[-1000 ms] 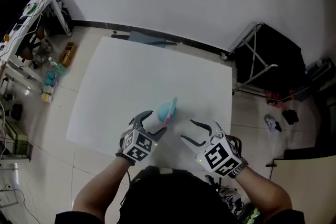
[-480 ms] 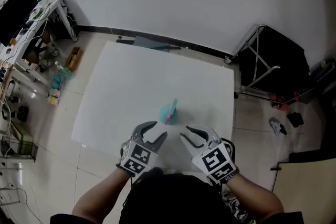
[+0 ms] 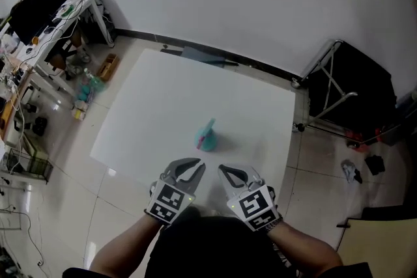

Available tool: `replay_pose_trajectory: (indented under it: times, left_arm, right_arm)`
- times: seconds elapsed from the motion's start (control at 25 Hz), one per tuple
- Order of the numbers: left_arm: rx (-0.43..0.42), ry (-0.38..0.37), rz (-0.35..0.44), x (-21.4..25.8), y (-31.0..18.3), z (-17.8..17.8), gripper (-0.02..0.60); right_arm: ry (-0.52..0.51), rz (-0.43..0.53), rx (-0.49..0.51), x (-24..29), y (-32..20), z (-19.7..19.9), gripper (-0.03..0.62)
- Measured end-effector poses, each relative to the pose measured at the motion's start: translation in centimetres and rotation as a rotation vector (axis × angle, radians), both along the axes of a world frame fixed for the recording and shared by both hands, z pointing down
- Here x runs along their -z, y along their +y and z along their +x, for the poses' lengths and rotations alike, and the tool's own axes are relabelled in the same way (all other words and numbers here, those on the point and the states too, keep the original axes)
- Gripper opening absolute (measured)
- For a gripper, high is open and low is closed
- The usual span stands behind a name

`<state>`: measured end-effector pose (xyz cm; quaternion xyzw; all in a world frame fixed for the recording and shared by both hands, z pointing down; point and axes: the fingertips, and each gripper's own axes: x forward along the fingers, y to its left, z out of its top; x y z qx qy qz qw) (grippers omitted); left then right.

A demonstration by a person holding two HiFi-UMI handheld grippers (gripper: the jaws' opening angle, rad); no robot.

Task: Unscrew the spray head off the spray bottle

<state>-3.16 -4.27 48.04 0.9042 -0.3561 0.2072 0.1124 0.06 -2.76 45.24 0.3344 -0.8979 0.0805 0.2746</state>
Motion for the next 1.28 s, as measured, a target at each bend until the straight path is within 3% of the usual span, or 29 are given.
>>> replay_pose_trajectory:
  times: [0.12,0.64,1.28]
  left_arm:
    - [0.029,0.005,0.01,0.9,0.5,0.6,0.017]
    - [0.146,0.036,-0.013,2.1,2.5,2.4,0.017]
    - [0.194,0.031,0.006,2.8,3.4,3.3,0.015]
  right_arm:
    - [-0.015,-0.004,0.019,-0.1,0.6,0.1,-0.008]
    - [-0.089,0.019,0.078,1.2,2.2,0.8,-0.008]
    - [-0.111,0.032,0.096,1.8,3.0,1.7,-0.008]
